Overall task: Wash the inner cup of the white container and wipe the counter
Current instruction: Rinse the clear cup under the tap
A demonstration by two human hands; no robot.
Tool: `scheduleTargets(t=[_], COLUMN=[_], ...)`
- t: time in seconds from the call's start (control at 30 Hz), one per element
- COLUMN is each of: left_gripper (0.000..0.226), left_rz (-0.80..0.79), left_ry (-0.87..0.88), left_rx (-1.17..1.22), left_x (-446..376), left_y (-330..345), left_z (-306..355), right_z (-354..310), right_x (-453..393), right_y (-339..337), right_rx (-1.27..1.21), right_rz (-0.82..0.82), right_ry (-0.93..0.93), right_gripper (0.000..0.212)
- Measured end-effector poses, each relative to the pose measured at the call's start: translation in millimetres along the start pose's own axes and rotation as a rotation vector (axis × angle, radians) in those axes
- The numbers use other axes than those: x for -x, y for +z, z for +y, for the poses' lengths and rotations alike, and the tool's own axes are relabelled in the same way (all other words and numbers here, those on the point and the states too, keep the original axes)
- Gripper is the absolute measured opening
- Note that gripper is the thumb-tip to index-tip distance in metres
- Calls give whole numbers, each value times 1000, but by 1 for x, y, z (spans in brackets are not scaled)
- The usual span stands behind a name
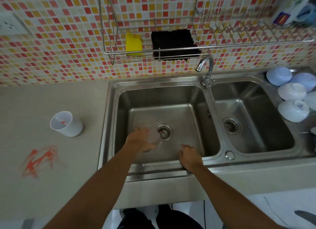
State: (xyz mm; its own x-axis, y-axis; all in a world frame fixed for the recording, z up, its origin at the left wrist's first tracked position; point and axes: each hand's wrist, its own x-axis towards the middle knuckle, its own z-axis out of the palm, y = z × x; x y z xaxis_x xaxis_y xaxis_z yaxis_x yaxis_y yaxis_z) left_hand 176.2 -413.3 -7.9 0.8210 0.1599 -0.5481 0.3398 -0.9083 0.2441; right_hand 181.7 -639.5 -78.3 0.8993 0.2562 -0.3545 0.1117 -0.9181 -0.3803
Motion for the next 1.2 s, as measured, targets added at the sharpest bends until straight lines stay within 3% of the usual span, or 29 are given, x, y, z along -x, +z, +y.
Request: scheduleTargets(t=[0.2, 0.3, 0.4, 0.53, 0.63, 0.73, 0.83, 0.93, 1.13, 1.2], left_gripper=[91, 84, 71, 68, 69, 67, 72, 82, 92, 91], left_rz=[69, 131, 246, 417, 532, 589, 606, 636, 645, 656], left_ry=[32, 55, 71, 187, 213, 251, 372, 442, 434, 448], left_rx=[-82, -62, 12, 154, 365, 560, 695, 681, 622, 597], left_x=[-4, -2, 0, 6, 9, 7, 3, 0, 0, 1], left_y=[-14, -22, -33, -58, -78, -92, -100, -104, -106, -105], left_z=[5, 3, -4, -8, -14, -24, -31, -41, -52, -54], right_z=[0, -15, -57, -136, -195, -243, -271, -287, -304, -304], right_x=[-5, -16, -28, -34, -49, -83, -128, -153, -162, -162], right_y=[-4, -26, -78, -176, -229, -260, -267, -262, -261, -261], right_rx=[-48, -144, -293, -439, -426, -274, -44, -18, 68, -4], right_rz=[-44, 24, 266, 698, 814, 761, 483, 244, 334, 348], right_ry=[-7, -21, -134, -474, -701, -710, -514, -360, -382, -372], right_gripper=[33, 29, 36, 23, 21, 24, 38, 53, 26, 21])
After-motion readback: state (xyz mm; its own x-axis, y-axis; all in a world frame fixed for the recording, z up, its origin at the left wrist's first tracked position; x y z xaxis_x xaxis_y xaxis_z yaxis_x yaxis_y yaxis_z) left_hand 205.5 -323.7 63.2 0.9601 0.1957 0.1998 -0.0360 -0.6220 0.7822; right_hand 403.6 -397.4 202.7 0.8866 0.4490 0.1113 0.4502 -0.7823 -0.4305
